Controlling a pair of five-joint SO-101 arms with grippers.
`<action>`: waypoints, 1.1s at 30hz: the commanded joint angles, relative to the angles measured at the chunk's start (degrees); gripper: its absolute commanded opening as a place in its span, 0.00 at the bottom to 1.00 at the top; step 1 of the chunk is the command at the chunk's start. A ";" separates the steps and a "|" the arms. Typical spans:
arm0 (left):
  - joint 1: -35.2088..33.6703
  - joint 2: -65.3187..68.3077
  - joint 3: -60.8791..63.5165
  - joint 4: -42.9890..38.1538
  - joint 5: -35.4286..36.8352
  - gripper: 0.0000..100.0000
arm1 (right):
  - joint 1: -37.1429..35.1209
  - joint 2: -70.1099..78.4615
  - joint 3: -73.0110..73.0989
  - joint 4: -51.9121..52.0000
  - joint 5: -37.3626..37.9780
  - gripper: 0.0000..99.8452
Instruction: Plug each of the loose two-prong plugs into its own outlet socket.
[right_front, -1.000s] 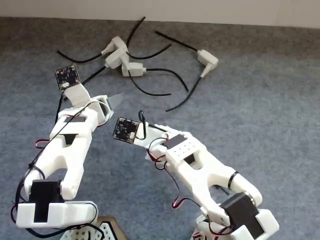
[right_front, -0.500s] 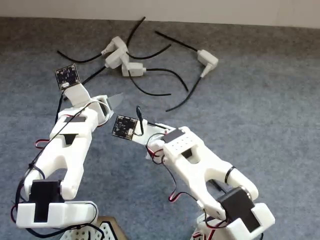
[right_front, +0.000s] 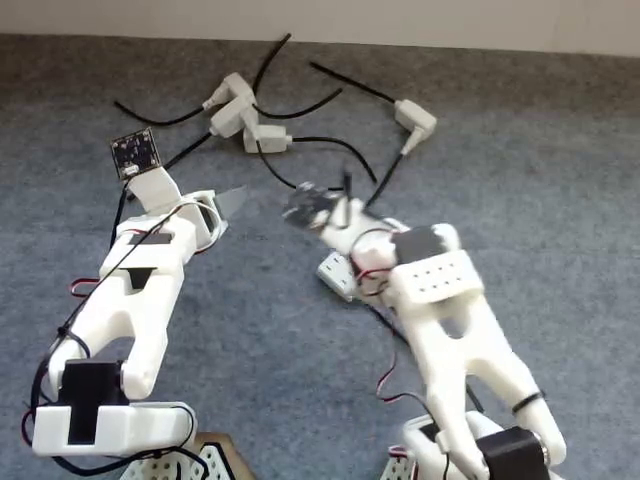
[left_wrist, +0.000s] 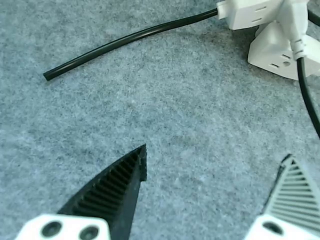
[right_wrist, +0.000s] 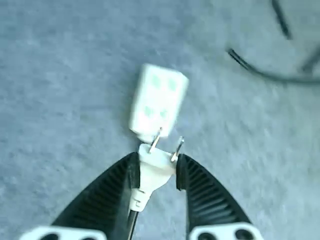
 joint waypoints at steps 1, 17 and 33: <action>2.42 -0.22 -2.33 0.09 0.00 0.40 | 10.42 -1.80 -2.51 0.13 -0.53 0.06; 2.42 -0.22 -2.33 0.09 0.00 0.40 | 21.76 22.11 3.56 -29.23 -4.48 0.09; 2.42 -0.22 -2.33 0.09 0.00 0.40 | 21.85 7.60 2.95 -26.95 -12.22 0.24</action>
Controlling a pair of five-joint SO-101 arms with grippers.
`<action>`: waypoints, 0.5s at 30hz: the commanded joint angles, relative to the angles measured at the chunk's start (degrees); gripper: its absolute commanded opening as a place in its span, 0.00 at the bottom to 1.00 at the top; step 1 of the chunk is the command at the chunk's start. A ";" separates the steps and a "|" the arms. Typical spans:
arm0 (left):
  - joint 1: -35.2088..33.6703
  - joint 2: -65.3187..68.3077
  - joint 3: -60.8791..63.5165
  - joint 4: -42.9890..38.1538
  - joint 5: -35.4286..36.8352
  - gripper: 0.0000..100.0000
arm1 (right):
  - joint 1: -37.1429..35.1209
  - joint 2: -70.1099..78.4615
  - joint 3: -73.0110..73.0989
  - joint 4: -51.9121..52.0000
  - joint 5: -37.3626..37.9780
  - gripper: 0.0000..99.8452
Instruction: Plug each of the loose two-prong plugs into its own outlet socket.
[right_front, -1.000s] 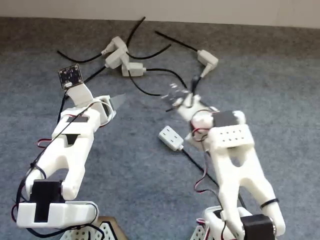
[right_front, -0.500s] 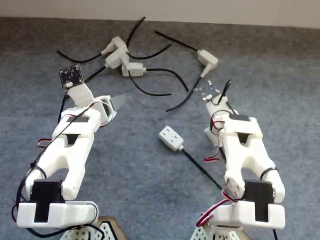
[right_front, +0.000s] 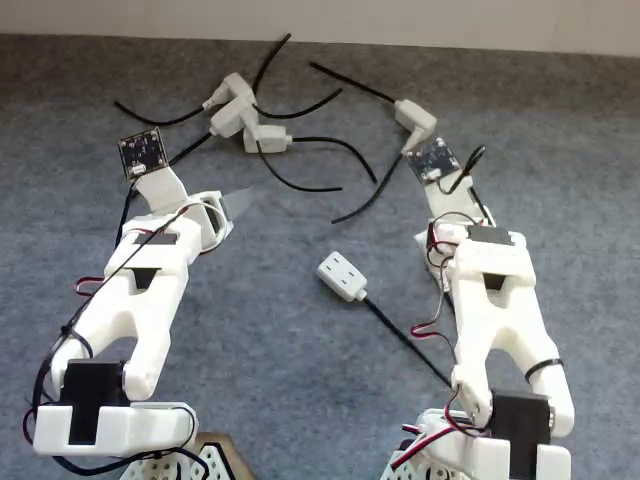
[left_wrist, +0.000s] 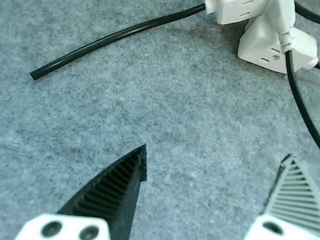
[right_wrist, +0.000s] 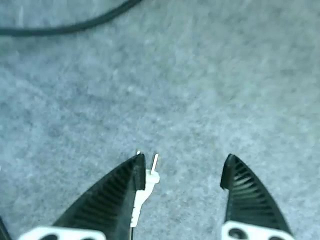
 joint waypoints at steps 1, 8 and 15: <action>0.92 -0.22 -2.33 0.09 0.00 0.40 | 0.66 -3.21 -1.89 2.07 -0.79 0.24; 0.92 -0.22 -2.33 0.09 0.00 0.40 | 1.80 2.95 -2.15 4.44 -0.97 0.24; 0.92 -0.22 -2.33 0.09 0.00 0.40 | 4.62 13.76 -6.02 4.35 -1.05 0.24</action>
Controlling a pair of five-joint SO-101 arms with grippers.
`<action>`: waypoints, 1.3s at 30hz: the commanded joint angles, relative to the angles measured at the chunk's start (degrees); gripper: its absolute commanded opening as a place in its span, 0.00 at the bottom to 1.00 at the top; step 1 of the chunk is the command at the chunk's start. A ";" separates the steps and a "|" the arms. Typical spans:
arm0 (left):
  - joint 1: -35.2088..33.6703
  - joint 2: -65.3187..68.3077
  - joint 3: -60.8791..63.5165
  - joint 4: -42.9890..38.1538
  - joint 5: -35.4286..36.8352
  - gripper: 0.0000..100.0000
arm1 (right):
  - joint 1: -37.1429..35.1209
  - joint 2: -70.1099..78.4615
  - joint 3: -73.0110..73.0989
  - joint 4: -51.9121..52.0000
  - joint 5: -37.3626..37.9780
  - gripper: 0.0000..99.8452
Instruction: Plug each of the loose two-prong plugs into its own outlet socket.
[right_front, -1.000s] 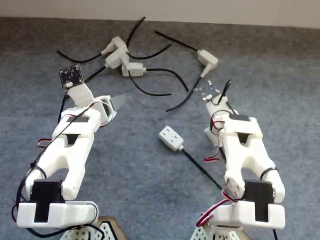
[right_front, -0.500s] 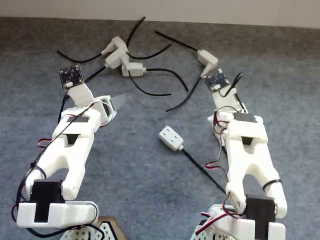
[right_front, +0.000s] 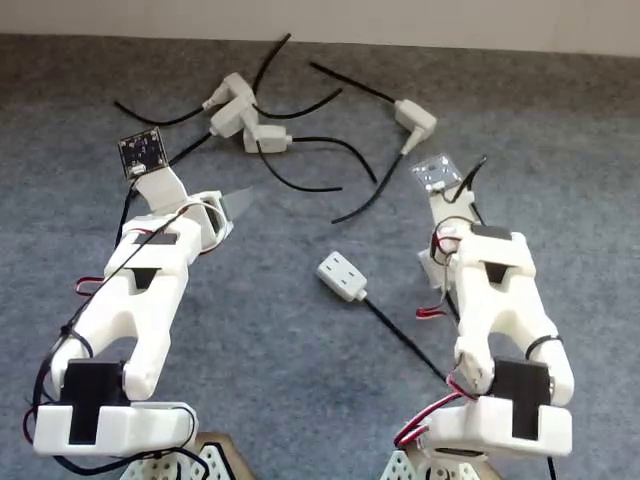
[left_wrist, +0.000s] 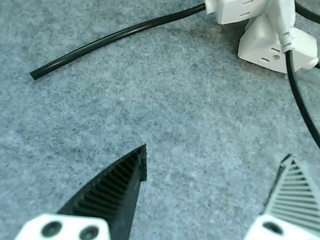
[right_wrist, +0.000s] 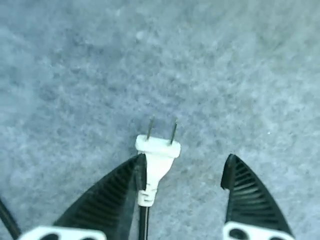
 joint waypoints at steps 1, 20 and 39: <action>0.92 -0.22 -2.33 0.09 0.00 0.40 | 1.98 3.47 -4.00 0.22 -0.44 0.24; 0.92 -0.22 -2.33 0.09 0.00 0.40 | -5.67 5.41 -3.91 3.30 -5.89 0.23; 0.92 -0.22 -2.33 0.09 0.00 0.40 | -6.29 1.89 -9.19 14.29 -6.24 0.03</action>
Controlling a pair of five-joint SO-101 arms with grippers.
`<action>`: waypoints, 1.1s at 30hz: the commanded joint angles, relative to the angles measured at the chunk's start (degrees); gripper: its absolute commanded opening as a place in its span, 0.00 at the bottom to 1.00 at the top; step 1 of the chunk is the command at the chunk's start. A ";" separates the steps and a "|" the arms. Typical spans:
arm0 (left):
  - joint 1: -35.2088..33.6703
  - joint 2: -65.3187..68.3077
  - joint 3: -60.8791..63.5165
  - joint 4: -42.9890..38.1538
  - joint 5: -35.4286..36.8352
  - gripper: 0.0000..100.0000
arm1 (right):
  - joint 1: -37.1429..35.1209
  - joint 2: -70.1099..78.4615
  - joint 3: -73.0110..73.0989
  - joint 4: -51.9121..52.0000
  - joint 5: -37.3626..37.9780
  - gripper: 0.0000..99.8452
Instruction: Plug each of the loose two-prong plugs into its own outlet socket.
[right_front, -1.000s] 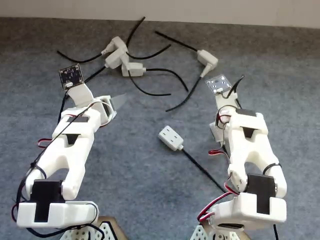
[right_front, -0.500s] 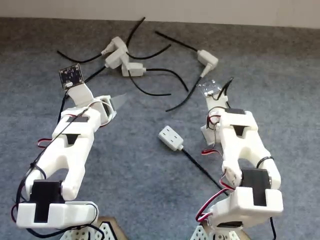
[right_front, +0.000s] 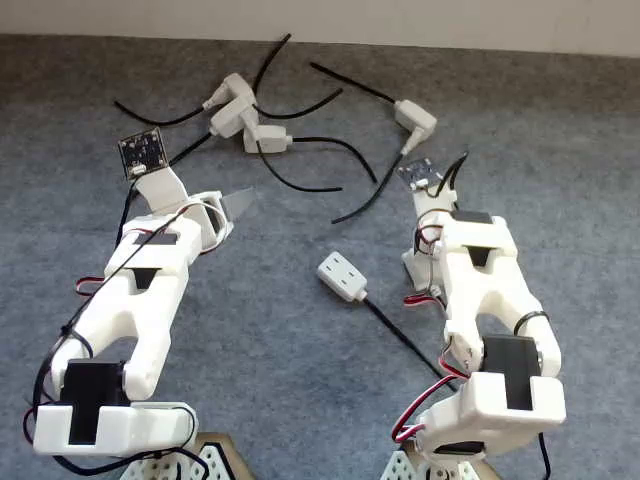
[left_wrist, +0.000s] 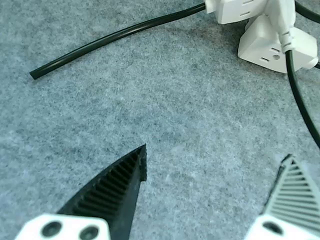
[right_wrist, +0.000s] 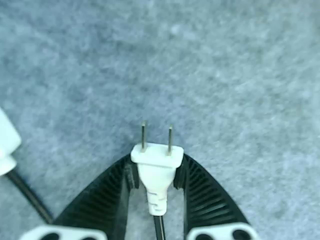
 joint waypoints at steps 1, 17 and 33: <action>0.92 -0.22 -2.33 0.09 0.00 0.40 | -1.27 -4.53 -4.00 5.67 -0.70 0.02; 0.92 -0.22 -2.15 0.18 0.00 0.40 | 1.01 -1.63 -1.71 2.95 -0.35 0.09; 0.92 -0.22 -2.24 0.18 0.00 0.40 | 1.45 -8.66 -3.21 3.12 -0.44 0.20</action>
